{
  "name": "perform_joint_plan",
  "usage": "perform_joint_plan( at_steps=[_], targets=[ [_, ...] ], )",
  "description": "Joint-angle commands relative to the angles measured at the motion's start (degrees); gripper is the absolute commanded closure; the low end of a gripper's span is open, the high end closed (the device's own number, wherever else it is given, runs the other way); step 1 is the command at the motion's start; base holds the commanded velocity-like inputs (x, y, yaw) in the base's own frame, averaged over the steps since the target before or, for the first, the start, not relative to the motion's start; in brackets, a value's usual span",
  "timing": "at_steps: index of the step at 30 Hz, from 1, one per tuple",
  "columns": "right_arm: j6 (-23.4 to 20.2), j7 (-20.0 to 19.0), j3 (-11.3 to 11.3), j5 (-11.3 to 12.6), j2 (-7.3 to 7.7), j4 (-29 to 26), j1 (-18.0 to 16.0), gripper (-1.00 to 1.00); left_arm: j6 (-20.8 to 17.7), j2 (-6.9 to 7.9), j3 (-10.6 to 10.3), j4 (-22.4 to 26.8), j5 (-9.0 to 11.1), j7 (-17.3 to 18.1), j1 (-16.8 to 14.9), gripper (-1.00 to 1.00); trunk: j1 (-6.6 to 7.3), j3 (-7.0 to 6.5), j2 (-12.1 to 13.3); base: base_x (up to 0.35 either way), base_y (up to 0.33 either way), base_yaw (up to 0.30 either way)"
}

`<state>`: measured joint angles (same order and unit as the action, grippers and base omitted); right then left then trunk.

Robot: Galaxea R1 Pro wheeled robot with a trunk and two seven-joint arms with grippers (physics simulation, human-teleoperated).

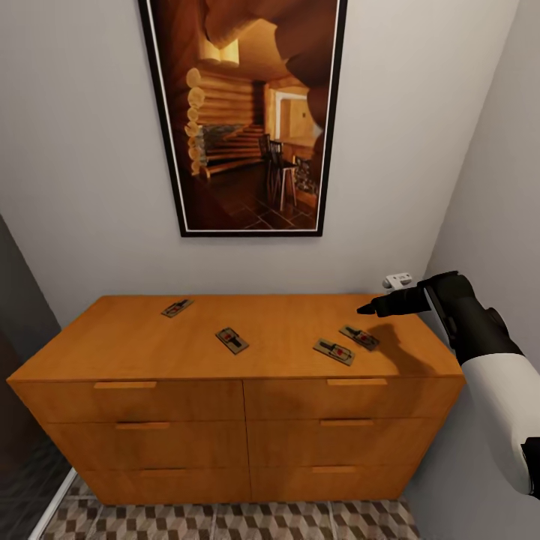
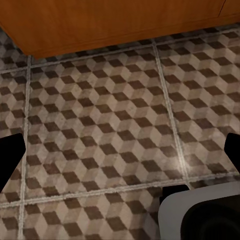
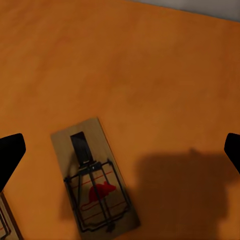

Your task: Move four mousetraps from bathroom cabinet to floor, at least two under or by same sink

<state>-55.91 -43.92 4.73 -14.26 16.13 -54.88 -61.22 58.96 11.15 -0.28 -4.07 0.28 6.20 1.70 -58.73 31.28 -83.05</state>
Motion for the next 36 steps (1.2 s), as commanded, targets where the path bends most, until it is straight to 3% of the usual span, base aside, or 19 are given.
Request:
perform_joint_plan(
  at_steps=[1,36],
  targets=[
    [-0.07,-0.52,0.10,-0.60,0.04,-0.05,-0.04,-1.00,0.19,0.01,-0.01,-0.06,0.08,0.22,-0.03,-1.00,0.00,0.12,-0.03,0.000,0.000,0.000],
    [-0.07,-0.47,0.17,-0.57,-0.01,-0.05,-0.04,-1.00,0.19,0.01,-0.02,-0.06,0.07,0.22,-0.03,-1.00,0.00,2.48,-0.03,0.000,0.000,0.000]
  ],
)
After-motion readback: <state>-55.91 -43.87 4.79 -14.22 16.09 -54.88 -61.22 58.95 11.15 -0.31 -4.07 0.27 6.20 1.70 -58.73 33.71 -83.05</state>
